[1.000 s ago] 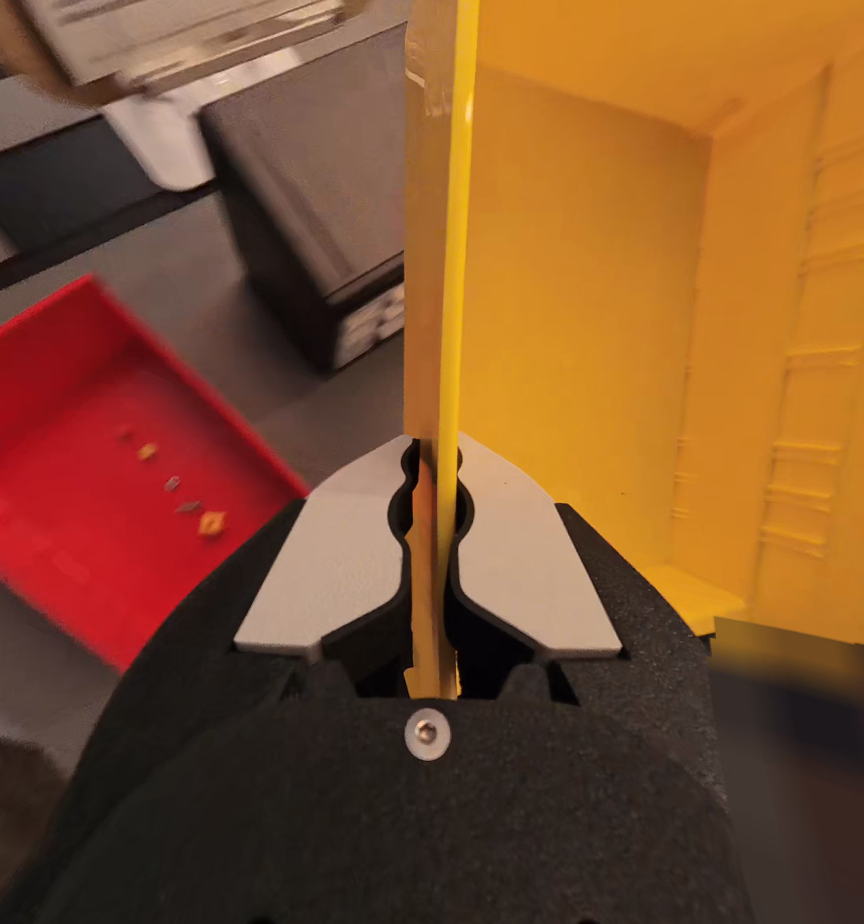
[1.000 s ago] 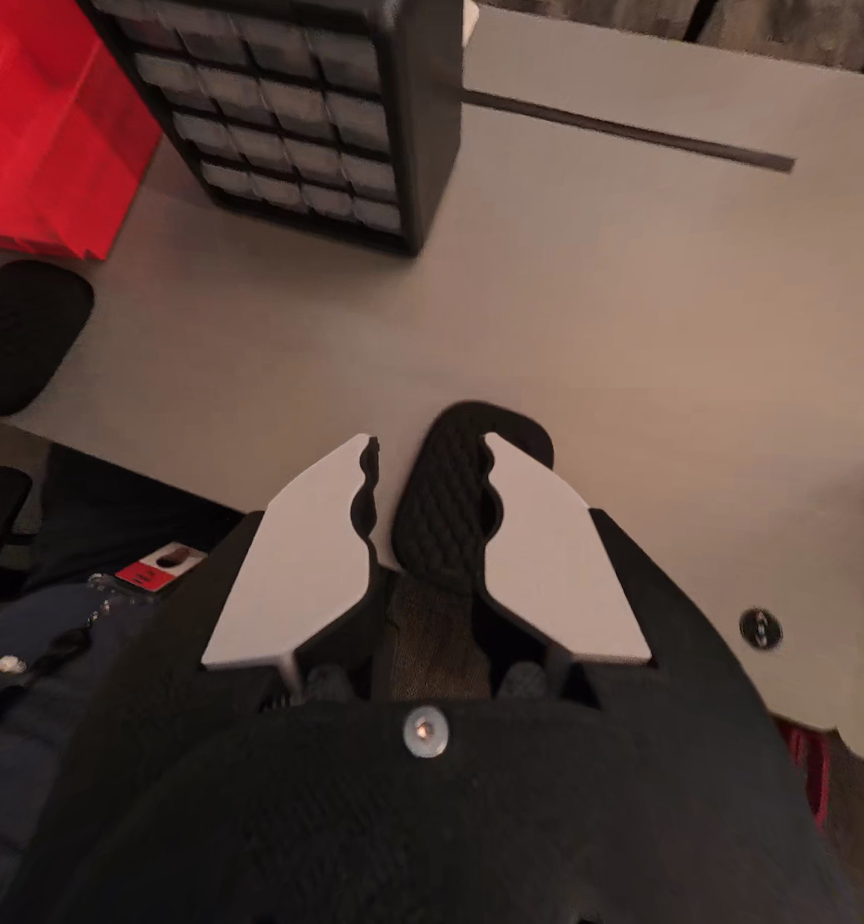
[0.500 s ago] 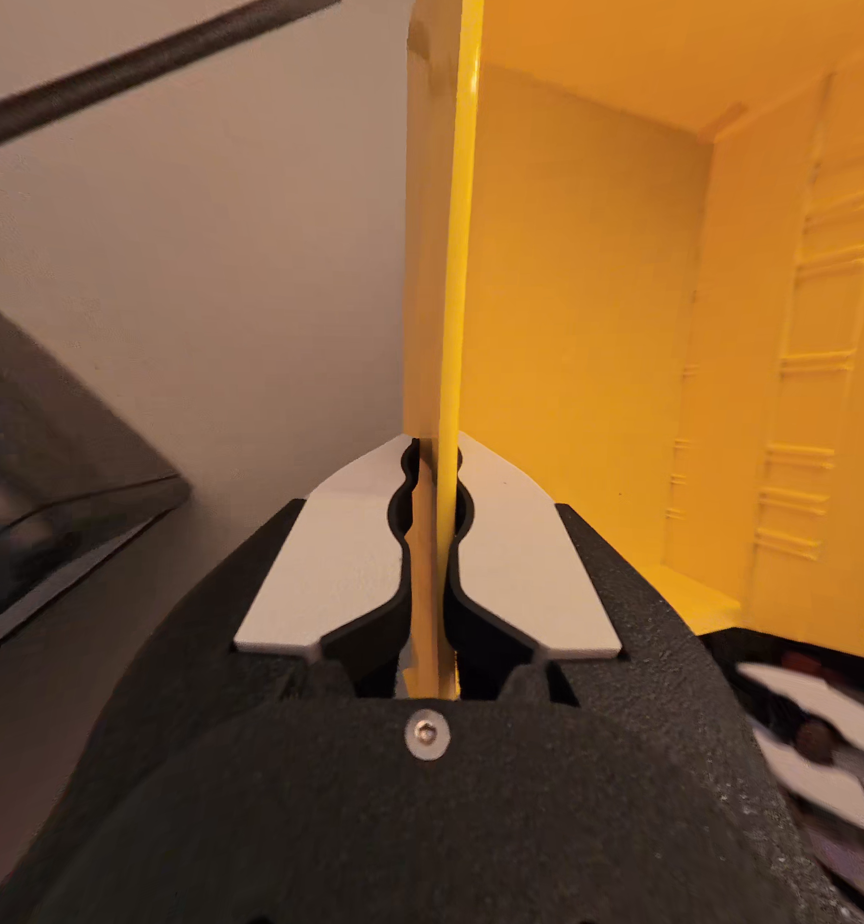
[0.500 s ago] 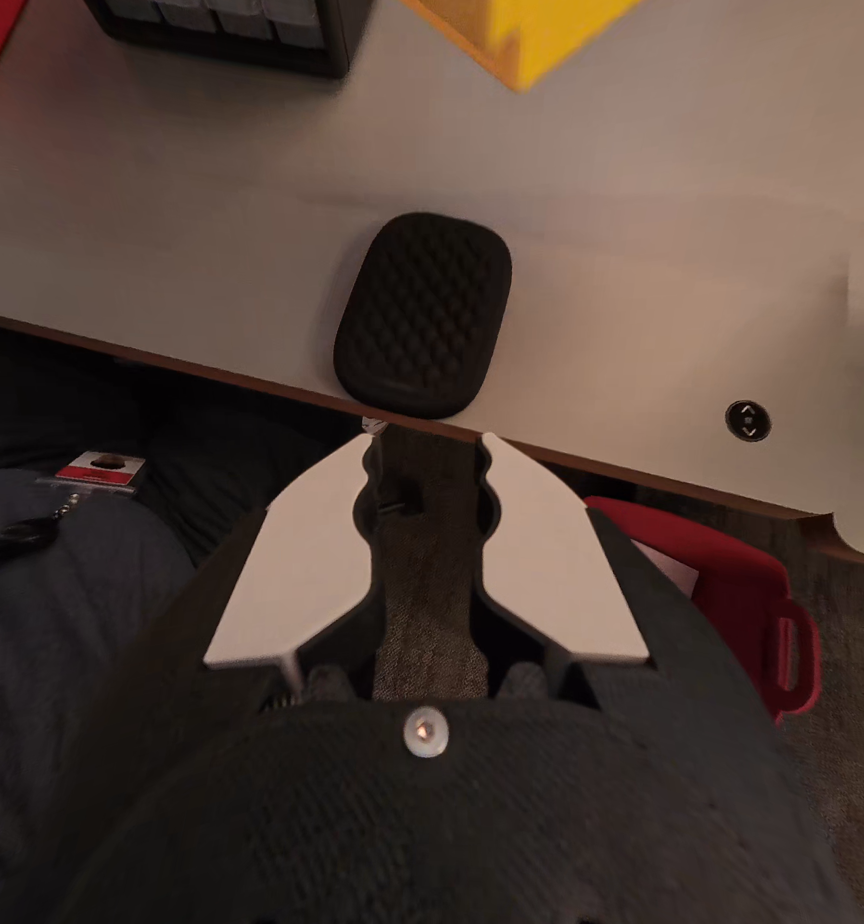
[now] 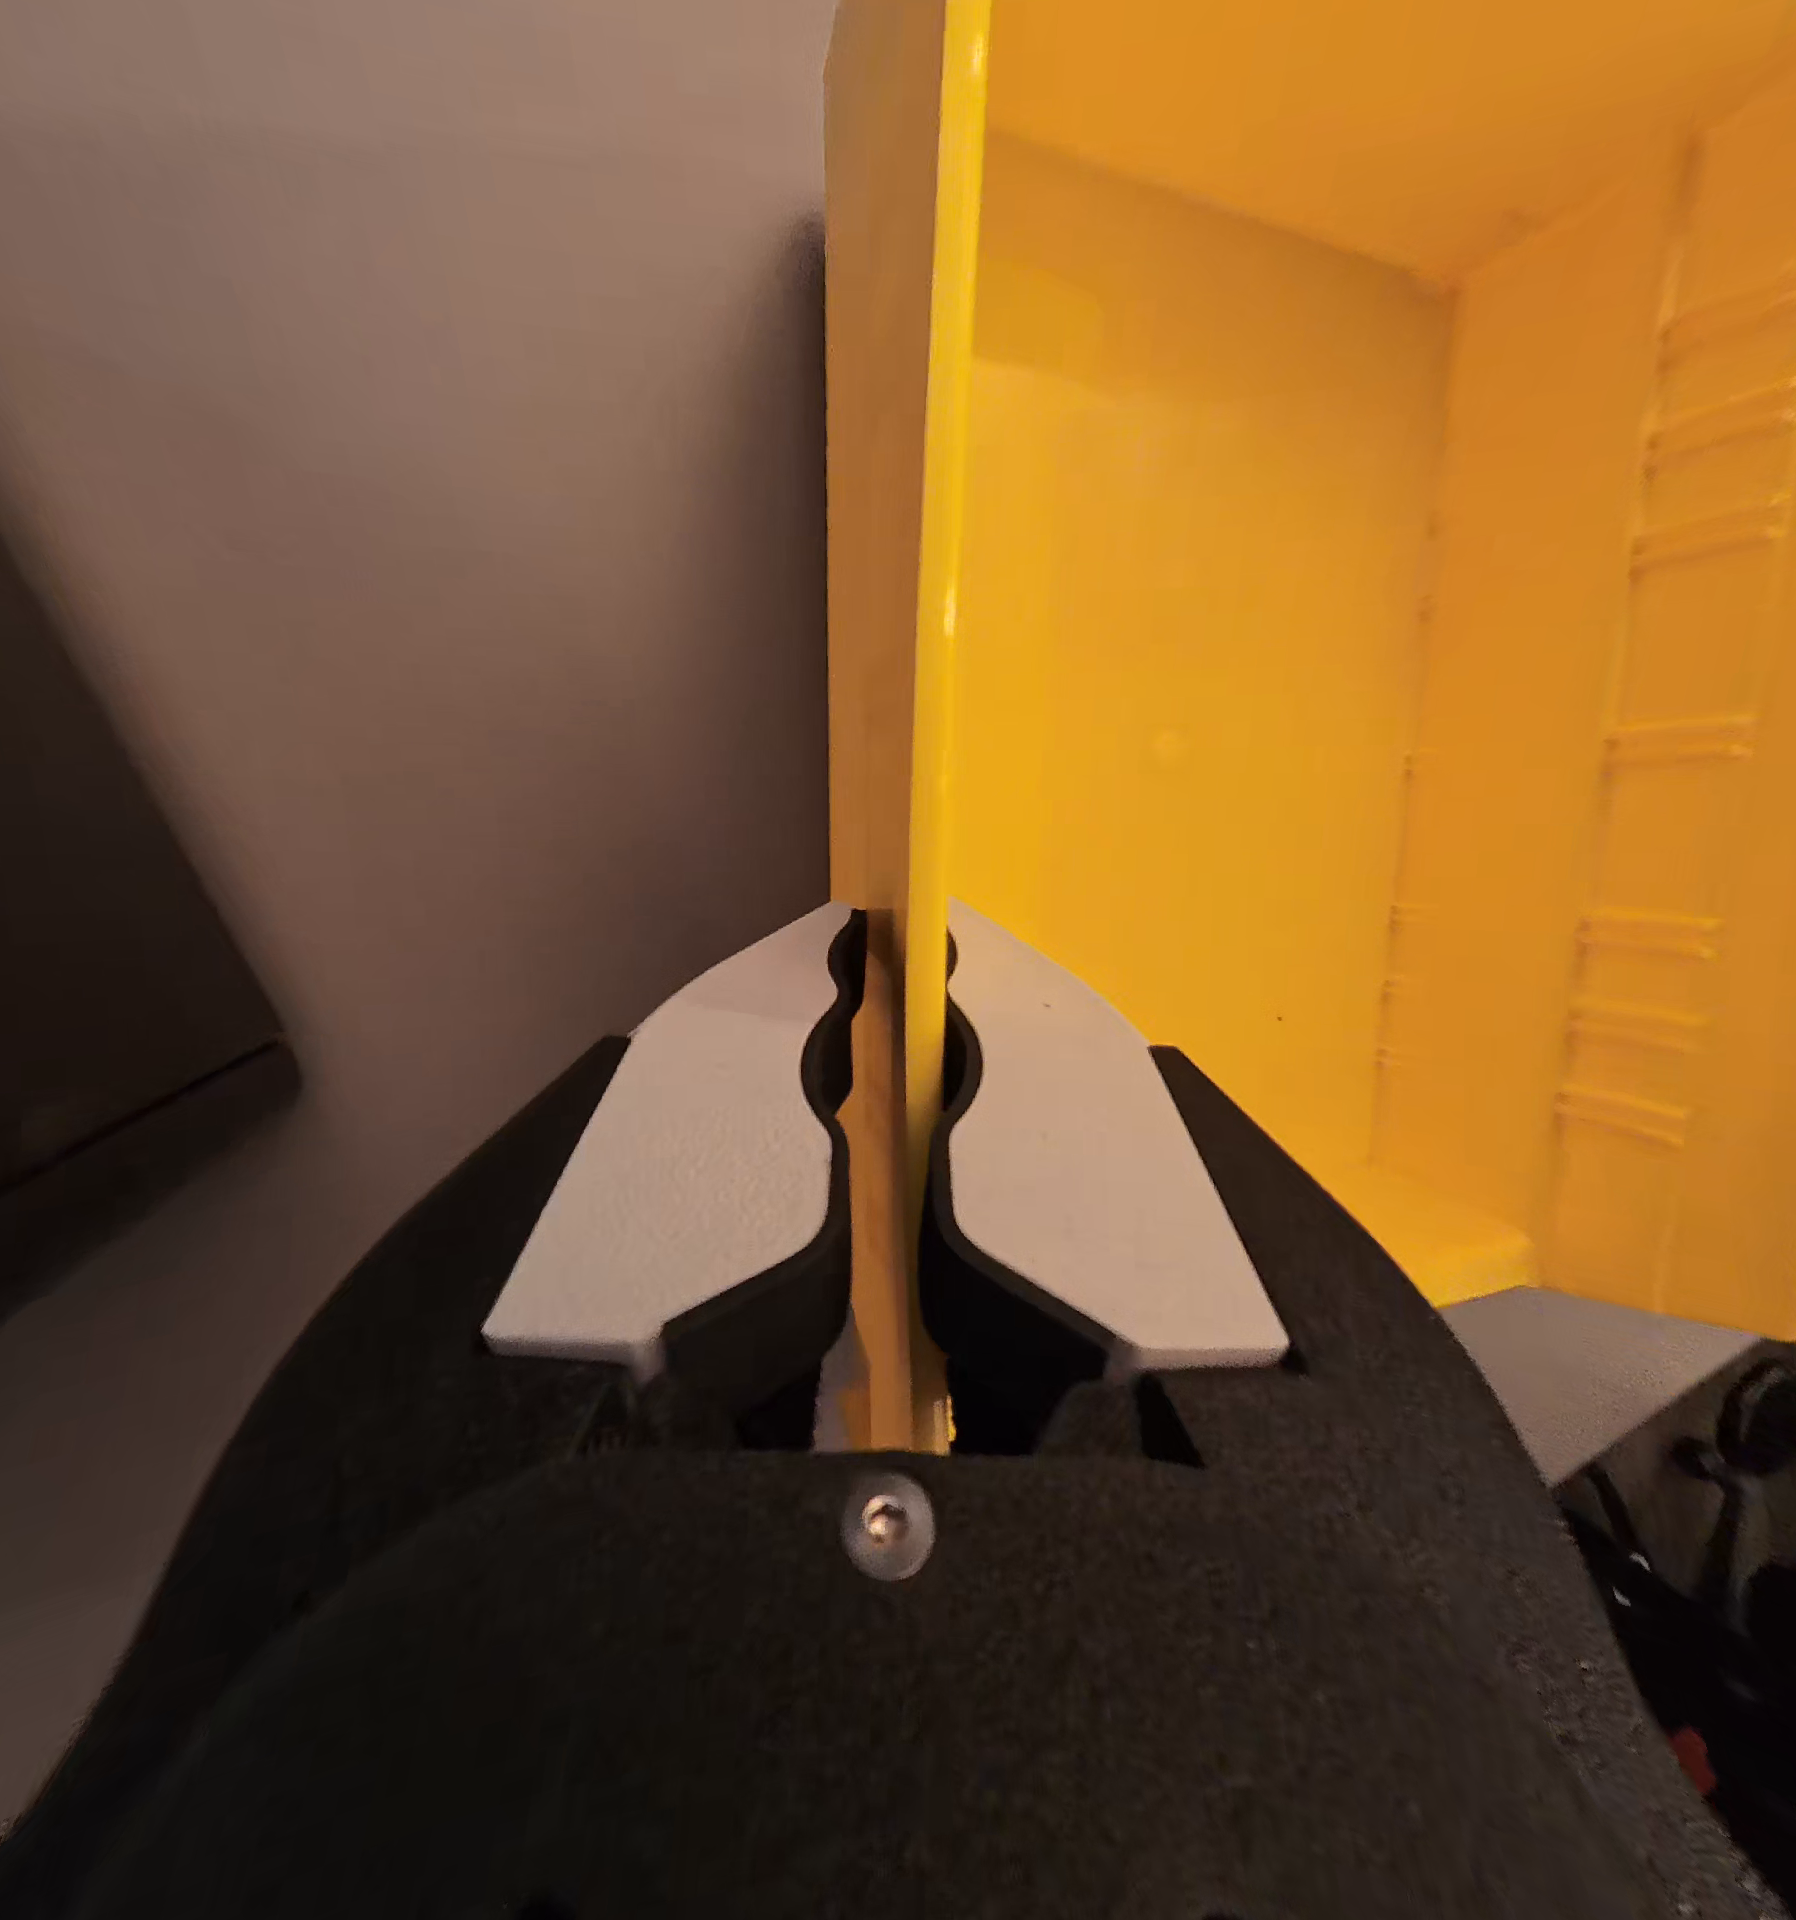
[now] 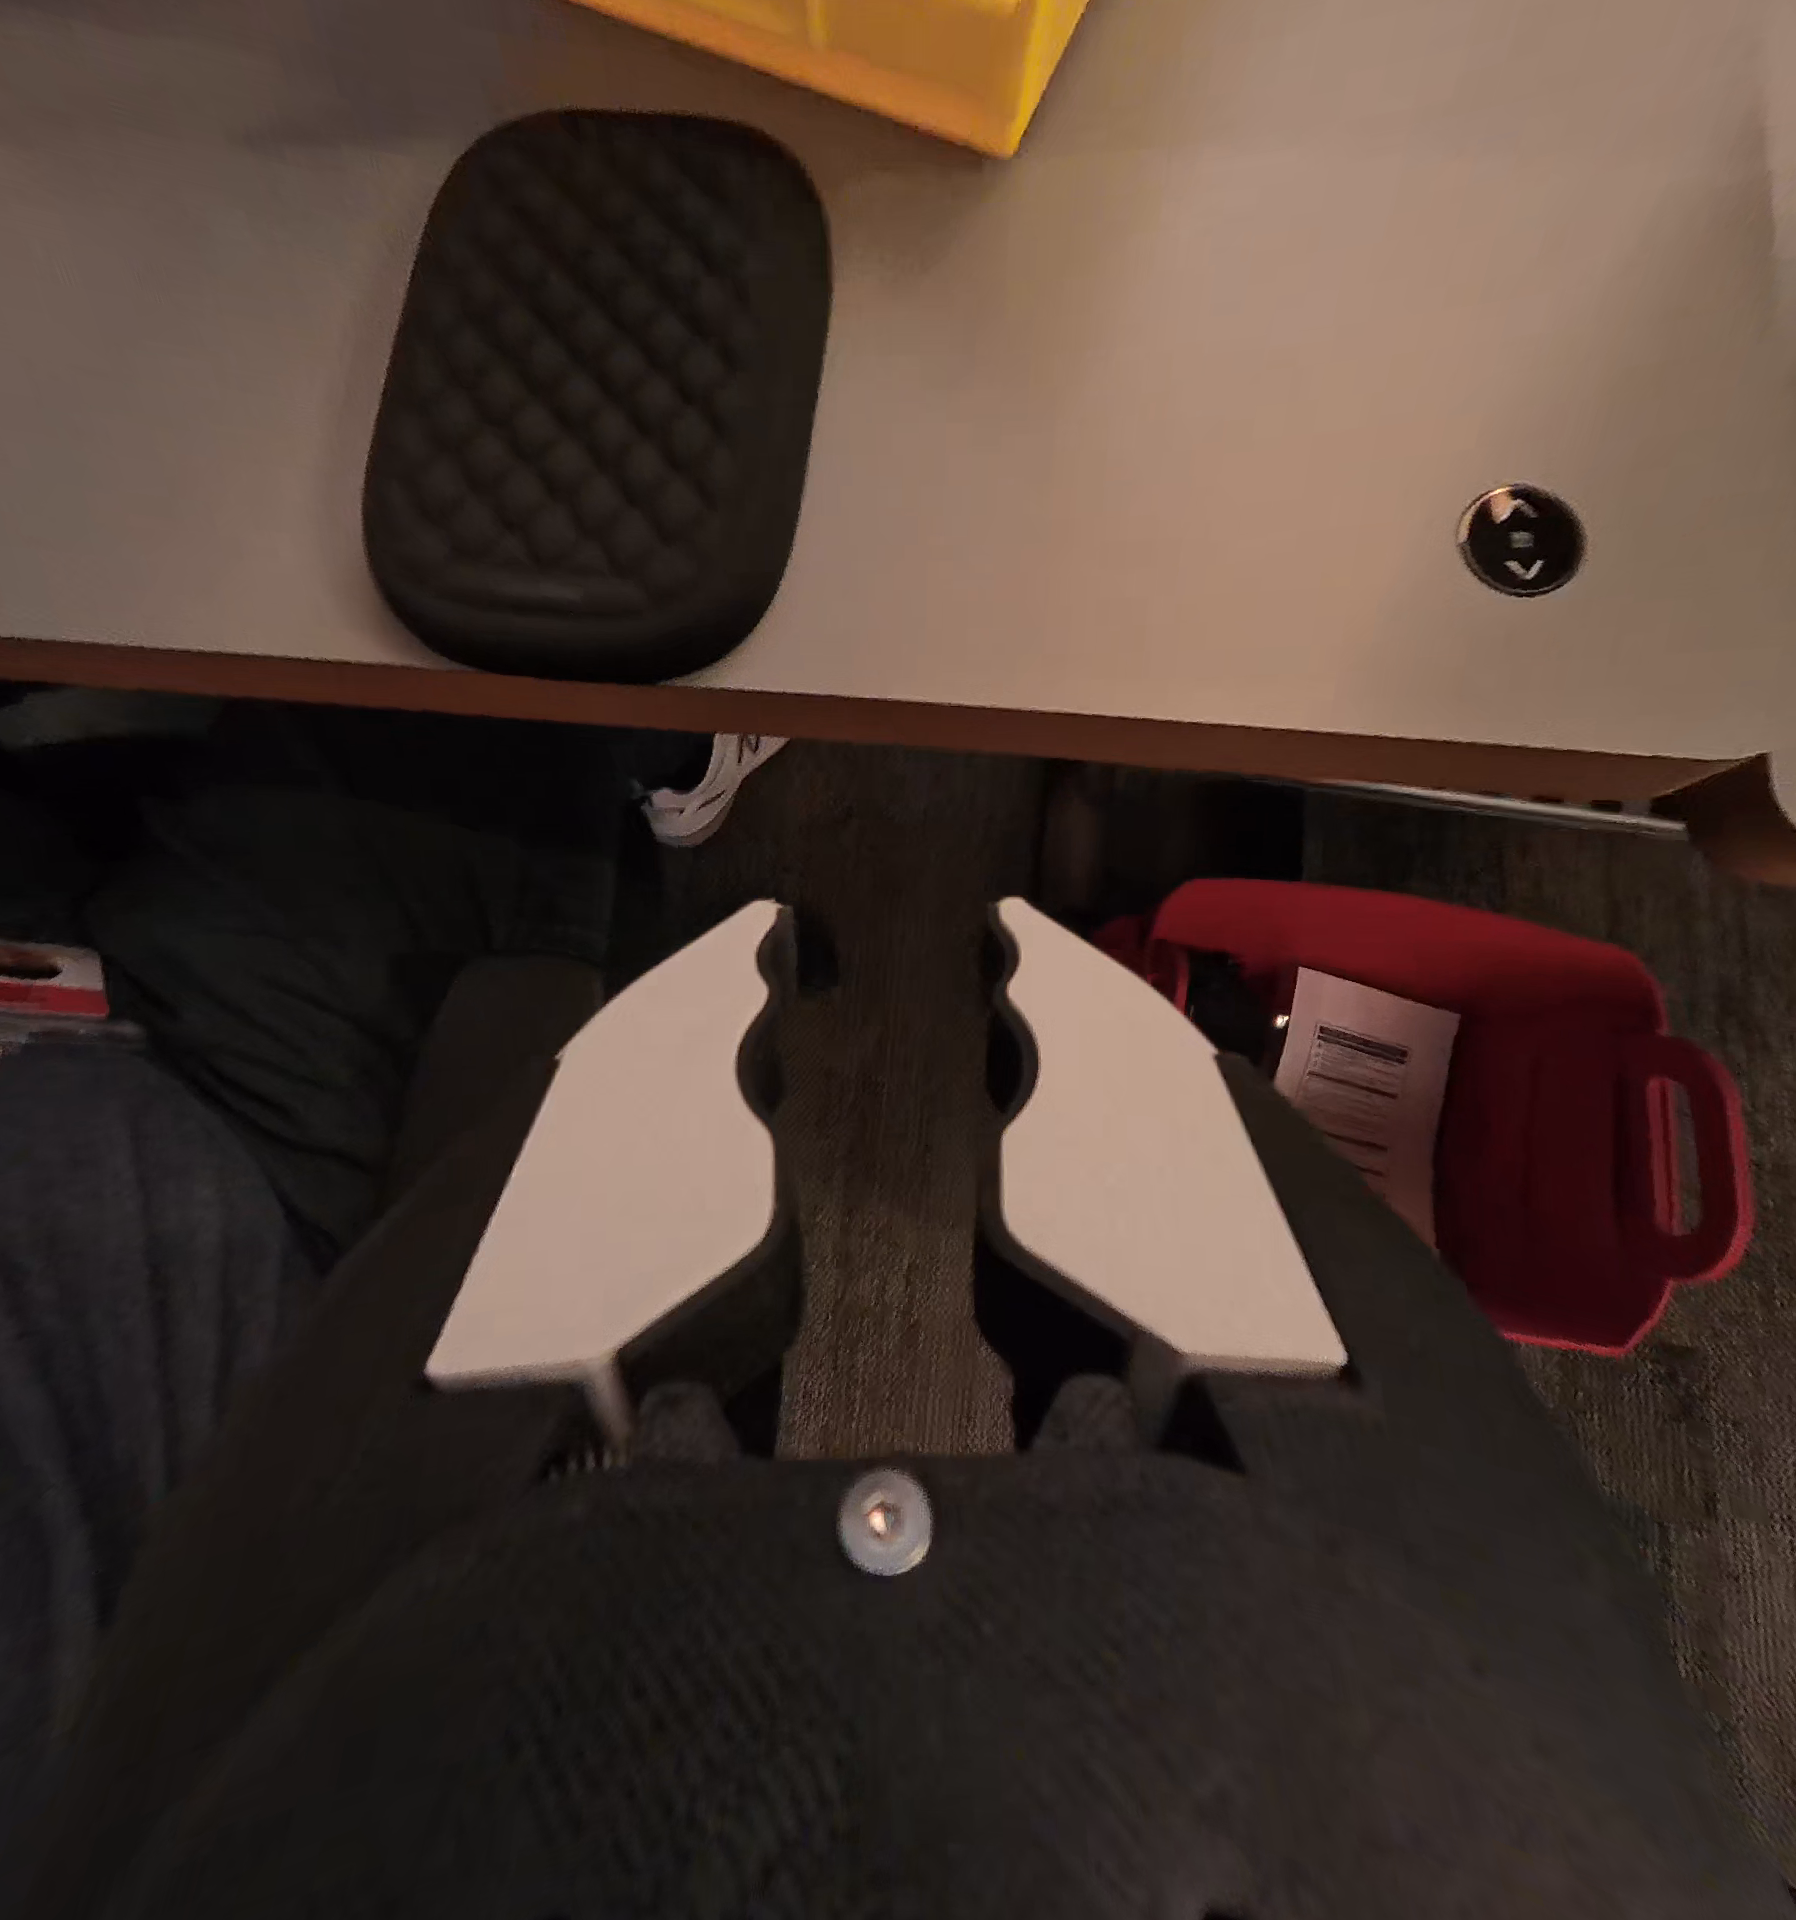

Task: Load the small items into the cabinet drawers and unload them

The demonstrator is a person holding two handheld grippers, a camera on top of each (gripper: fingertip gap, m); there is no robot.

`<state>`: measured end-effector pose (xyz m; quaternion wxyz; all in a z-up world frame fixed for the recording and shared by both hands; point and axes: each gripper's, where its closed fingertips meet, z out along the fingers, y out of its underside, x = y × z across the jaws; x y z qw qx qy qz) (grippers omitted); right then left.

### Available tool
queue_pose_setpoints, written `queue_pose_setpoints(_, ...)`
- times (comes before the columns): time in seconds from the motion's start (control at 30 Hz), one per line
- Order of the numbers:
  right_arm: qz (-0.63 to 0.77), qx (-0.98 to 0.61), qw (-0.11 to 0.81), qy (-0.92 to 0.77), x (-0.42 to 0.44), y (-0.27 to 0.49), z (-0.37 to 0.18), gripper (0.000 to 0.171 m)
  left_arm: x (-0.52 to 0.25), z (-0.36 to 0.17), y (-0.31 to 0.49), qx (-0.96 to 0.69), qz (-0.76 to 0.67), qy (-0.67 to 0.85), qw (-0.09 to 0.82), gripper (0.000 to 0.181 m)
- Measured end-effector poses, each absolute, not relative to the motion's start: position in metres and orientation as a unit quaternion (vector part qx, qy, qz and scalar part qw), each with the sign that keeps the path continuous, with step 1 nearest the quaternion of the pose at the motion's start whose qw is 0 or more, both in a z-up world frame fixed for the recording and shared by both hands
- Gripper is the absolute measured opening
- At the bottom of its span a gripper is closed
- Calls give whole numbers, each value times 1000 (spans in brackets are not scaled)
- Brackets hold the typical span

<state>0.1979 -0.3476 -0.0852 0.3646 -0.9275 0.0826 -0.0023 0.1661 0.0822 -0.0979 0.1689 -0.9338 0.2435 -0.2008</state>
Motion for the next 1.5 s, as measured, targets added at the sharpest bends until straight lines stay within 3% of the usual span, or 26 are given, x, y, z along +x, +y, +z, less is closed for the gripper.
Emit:
queue_pose_setpoints(0.4, -3, -926, 375, 49, 191, -314, -99, 37, 141, -109, 75, -945, -209, 197, 158, 11)
queue_pose_setpoints(0.53, 23, -903, 428, 39, 207, -255, -89, 40, 150, -90, 73, -925, -249, 225, 178, 34)
queue_pose_setpoints(0.7, 64, -844, 517, 129, 258, -136, -64, 46, 142, -46, 86, -871, -159, 346, 311, 36)
queue_pose_setpoints(0.8, 60, -835, 517, 181, 286, -87, -71, 45, 140, -27, 53, -838, -211, 404, 299, 46)
queue_pose_setpoints(0.87, 84, -846, 493, 185, 287, -66, -86, 45, 122, -10, 27, -803, -238, 449, 313, 44)
queue_pose_setpoints(1.0, 82, -867, 465, 159, 286, -48, -107, 21, 36, 24, 1, -745, -258, 481, 384, 37)
queue_pose_setpoints(1.13, 15, -893, 429, 134, 300, -44, -109, 8, -84, 36, 7, -755, -256, 447, 406, 33)
queue_pose_setpoints(1.37, -5, -909, 400, 113, 306, -37, -111, 6, -346, 63, 96, -811, -93, 239, 525, 39)
queue_pose_setpoints(1.5, 4, -906, 401, 135, 308, -39, -113, 10, -457, 36, 116, -855, -67, 158, 489, 28)
